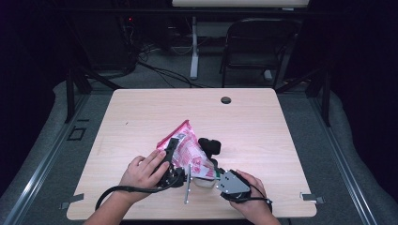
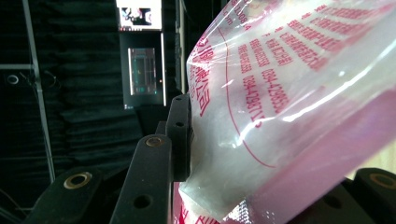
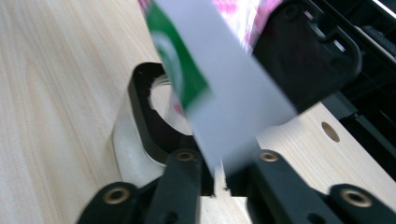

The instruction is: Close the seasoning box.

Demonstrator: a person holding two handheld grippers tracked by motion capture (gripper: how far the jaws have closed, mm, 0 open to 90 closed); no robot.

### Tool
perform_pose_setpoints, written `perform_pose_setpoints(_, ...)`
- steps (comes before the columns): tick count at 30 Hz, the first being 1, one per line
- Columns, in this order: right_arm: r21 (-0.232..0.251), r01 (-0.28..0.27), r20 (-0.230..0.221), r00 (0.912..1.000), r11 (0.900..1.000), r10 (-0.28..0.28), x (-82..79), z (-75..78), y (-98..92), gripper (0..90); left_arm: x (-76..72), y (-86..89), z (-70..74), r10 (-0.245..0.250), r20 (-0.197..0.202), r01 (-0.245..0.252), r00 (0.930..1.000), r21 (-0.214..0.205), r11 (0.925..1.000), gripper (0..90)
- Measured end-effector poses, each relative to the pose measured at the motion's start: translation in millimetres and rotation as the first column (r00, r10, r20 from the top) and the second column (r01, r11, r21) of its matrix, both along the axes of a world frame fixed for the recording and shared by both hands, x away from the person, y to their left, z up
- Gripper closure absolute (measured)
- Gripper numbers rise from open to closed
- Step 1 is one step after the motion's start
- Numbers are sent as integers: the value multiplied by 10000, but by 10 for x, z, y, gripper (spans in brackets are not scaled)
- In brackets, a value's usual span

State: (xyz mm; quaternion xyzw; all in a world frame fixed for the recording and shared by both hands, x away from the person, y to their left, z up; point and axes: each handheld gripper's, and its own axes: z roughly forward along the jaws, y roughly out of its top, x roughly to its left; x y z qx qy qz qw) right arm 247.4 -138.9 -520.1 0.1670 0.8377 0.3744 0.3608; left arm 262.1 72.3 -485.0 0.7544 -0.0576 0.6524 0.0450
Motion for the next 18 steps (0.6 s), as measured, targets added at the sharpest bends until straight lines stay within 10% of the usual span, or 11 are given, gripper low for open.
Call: perform_pose_setpoints(18,7,219,-65,9997,9998,-219,71,-16,48,900,2,32,17,109,-59,-110,9999,-176,9998,712)
